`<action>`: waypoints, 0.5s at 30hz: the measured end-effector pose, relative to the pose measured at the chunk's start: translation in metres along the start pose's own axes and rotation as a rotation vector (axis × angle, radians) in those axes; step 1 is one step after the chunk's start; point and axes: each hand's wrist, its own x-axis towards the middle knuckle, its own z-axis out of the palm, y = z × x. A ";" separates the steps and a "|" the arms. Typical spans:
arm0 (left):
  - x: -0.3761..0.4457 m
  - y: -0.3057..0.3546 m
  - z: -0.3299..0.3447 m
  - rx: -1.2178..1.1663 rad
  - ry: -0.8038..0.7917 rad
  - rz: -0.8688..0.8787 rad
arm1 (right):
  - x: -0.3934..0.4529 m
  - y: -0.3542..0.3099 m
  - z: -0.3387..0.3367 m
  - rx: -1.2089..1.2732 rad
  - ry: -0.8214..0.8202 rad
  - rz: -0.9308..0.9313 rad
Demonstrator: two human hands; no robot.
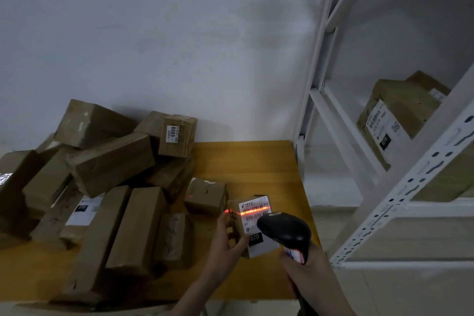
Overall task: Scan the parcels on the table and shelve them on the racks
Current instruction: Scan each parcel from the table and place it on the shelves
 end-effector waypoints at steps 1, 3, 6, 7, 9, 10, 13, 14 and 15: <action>0.000 0.000 0.000 -0.007 0.000 -0.004 | 0.001 0.001 -0.001 -0.001 0.000 -0.010; -0.001 0.000 -0.002 -0.023 0.008 -0.014 | 0.003 0.004 -0.002 0.020 0.002 -0.024; -0.003 0.000 -0.009 -0.049 0.028 -0.017 | 0.012 0.011 -0.004 0.042 0.033 -0.028; -0.004 0.000 -0.013 -0.057 0.031 -0.022 | 0.019 0.016 -0.004 0.035 0.047 -0.027; -0.006 -0.001 -0.023 -0.073 0.045 -0.037 | 0.038 0.029 -0.003 0.023 0.081 0.003; -0.007 -0.003 -0.029 -0.080 0.055 -0.046 | 0.050 0.037 -0.002 0.021 0.085 0.033; -0.007 -0.009 -0.048 -0.083 0.076 -0.063 | 0.092 0.059 0.005 0.023 0.030 0.155; -0.008 -0.010 -0.054 -0.086 0.080 -0.068 | 0.107 0.066 0.009 0.014 0.014 0.174; -0.007 -0.011 -0.060 -0.090 0.080 -0.073 | 0.121 0.073 0.014 -0.001 0.000 0.187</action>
